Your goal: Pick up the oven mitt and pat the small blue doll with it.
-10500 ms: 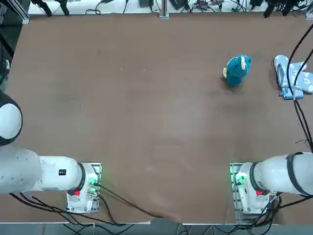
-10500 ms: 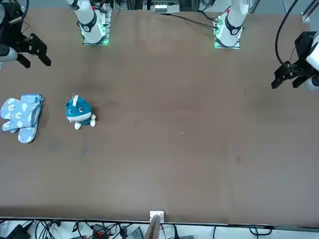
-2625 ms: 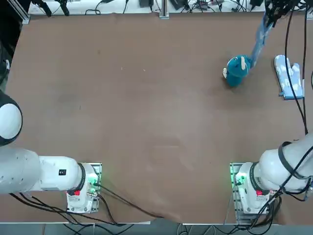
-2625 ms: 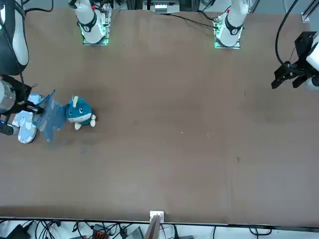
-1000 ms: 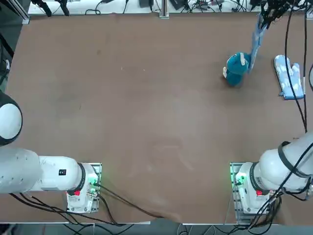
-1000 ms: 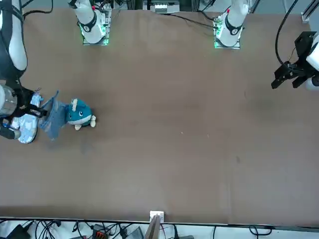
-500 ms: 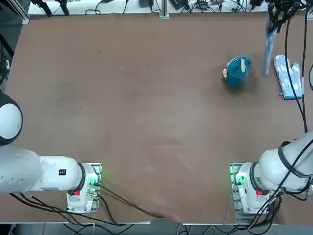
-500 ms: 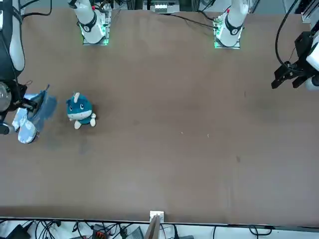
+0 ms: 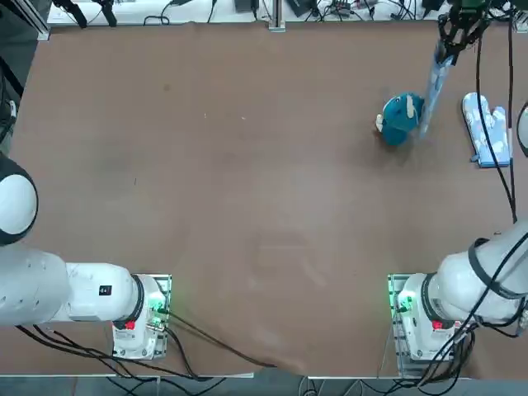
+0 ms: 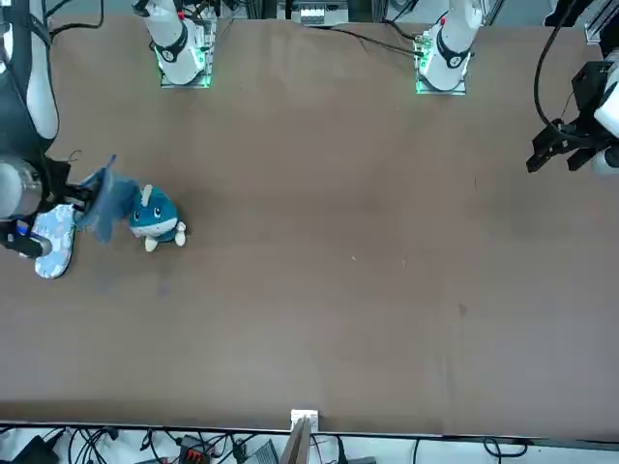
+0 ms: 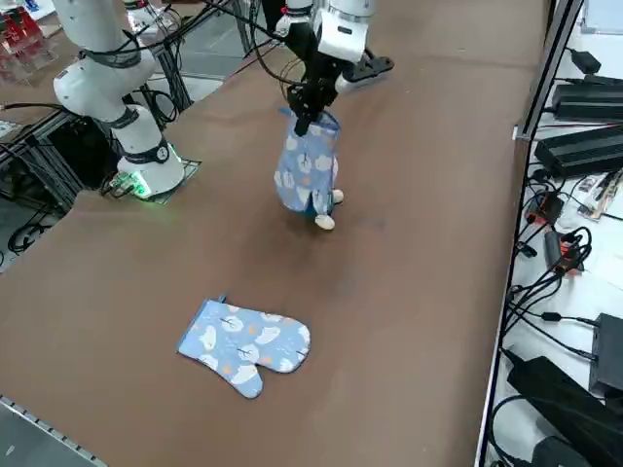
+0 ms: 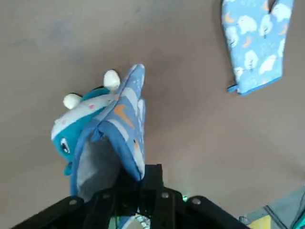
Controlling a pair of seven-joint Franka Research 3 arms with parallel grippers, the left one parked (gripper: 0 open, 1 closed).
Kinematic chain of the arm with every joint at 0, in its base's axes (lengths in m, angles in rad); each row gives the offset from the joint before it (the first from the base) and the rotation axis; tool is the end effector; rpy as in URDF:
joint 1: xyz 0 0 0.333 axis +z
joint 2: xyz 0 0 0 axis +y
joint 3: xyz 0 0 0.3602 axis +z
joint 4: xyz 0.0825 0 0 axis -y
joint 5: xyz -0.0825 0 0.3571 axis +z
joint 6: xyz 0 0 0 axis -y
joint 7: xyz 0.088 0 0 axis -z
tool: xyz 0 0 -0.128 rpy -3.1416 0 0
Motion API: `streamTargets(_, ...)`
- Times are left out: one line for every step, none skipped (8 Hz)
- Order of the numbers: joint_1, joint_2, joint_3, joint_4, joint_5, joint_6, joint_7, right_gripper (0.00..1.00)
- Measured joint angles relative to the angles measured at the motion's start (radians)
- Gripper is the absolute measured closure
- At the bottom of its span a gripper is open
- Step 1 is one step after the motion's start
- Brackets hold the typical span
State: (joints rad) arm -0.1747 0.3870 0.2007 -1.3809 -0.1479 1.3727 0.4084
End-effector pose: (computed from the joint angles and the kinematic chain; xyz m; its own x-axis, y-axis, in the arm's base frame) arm 0.6101 -0.0265 0.4981 0.8654 -0.3866 -0.3187 -0.3316 -0.9188 0.2141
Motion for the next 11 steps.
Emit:
streamTargets(0.005, 0.011, 0.0, 0.0, 0.007, 0.031, 0.019, 0.97)
streamTargets(0.007, 0.017, 0.0, 0.001, 0.007, 0.078, 0.032, 0.97)
streamTargets(0.006, 0.019, -0.002, 0.002, 0.007, 0.11, 0.037, 0.97)
streamTargets(0.004, 0.019, -0.006, 0.007, -0.013, 0.117, 0.038, 0.97)
streamTargets(-0.001, 0.019, -0.011, 0.009, -0.071, 0.116, 0.038, 0.97)
streamTargets(-0.008, 0.021, -0.014, 0.007, -0.144, 0.111, 0.038, 0.97)
streamTargets(-0.017, 0.024, -0.019, 0.006, -0.208, 0.094, 0.019, 0.97)
streamTargets(-0.035, 0.025, -0.024, 0.003, -0.272, 0.076, -0.04, 0.97)
streamTargets(-0.07, 0.025, -0.029, 0.001, -0.338, 0.067, -0.131, 0.97)
streamTargets(-0.121, 0.025, -0.033, -0.004, -0.395, 0.071, -0.23, 0.97)
streamTargets(-0.179, 0.026, -0.035, -0.015, -0.453, 0.094, -0.324, 0.97)
